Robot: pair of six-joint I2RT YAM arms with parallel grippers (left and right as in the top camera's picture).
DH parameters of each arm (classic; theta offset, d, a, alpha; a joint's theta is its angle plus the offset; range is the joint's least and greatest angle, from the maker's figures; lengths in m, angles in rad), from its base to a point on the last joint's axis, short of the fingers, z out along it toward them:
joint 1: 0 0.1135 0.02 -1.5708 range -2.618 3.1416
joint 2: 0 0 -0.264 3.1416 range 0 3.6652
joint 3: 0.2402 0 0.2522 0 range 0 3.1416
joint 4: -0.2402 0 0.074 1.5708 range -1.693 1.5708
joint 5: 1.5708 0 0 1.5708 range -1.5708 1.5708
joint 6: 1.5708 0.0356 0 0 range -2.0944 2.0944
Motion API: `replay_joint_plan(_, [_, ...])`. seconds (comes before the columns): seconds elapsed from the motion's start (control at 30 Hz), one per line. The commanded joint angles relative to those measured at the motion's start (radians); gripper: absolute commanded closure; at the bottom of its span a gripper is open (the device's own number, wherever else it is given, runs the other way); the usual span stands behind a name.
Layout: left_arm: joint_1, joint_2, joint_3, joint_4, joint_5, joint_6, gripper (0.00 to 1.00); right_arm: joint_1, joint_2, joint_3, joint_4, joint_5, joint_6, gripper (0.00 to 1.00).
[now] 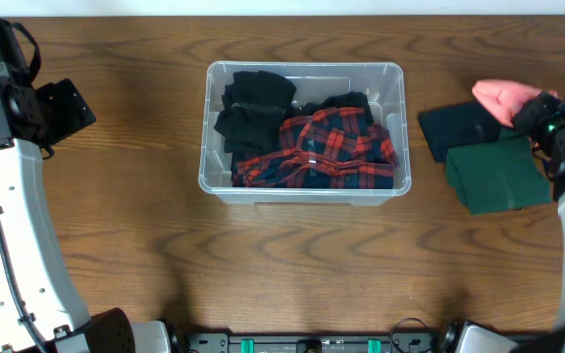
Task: Pack container
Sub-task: 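Grasp the pink shirt with the right gripper and lift it, then lower the pink shirt into the bin's upper right area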
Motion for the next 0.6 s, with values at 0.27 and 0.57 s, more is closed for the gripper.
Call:
replay_joint_plan(0.27, [0.003,-0.008,-0.002,0.000,-0.005,-0.016,0.02,0.340,-0.179,0.036,-0.010,-0.076,0.004,0.99])
replay_joint_plan(0.57, [0.003,-0.008,-0.002,0.000,-0.005,-0.016,0.02,0.661,-0.088,0.036,0.143,-0.052,-0.156,0.99])
